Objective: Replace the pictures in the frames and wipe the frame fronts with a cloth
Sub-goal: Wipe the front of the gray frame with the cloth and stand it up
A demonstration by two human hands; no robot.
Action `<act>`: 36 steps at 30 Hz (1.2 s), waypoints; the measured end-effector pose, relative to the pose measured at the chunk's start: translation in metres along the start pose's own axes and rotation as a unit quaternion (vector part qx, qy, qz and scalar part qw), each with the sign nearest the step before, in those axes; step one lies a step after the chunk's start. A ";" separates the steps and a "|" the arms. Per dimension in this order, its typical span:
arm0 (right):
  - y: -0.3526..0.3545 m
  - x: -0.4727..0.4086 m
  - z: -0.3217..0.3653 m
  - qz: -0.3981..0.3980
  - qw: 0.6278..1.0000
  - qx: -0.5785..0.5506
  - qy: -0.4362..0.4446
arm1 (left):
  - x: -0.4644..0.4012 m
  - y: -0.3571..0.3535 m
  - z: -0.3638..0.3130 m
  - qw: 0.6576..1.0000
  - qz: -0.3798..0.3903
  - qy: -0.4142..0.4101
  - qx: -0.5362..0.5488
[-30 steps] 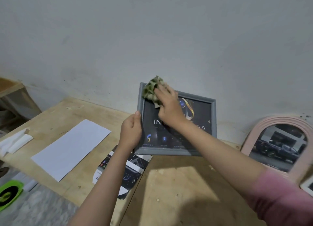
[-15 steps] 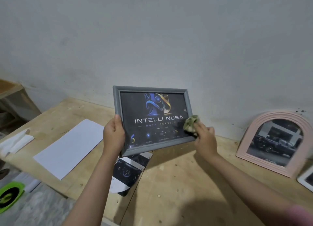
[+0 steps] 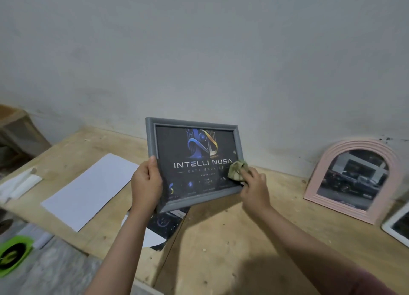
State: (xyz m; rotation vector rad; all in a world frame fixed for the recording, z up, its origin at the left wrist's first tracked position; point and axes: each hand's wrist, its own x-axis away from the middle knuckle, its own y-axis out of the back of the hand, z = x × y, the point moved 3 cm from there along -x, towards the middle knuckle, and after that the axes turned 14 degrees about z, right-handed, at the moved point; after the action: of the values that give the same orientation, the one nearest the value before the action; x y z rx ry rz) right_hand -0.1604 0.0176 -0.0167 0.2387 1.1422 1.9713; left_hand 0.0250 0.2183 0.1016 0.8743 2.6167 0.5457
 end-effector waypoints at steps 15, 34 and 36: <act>-0.007 -0.021 0.084 -0.030 0.991 -0.100 0.087 | 0.003 -0.004 -0.007 0.999 -0.036 0.005 0.024; 0.023 -0.085 0.099 -0.044 0.992 -0.116 0.034 | 0.001 0.007 -0.011 0.999 -0.008 -0.051 0.014; 0.030 -0.089 0.079 -0.028 0.994 -0.097 -0.036 | -0.002 0.013 -0.012 0.998 -0.017 -0.055 0.014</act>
State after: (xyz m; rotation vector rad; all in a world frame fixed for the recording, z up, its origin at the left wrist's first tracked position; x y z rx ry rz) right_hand -0.0783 -0.0052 0.0723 0.1720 0.8938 1.9914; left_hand 0.0280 0.2232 0.1181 0.8430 2.5401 0.4419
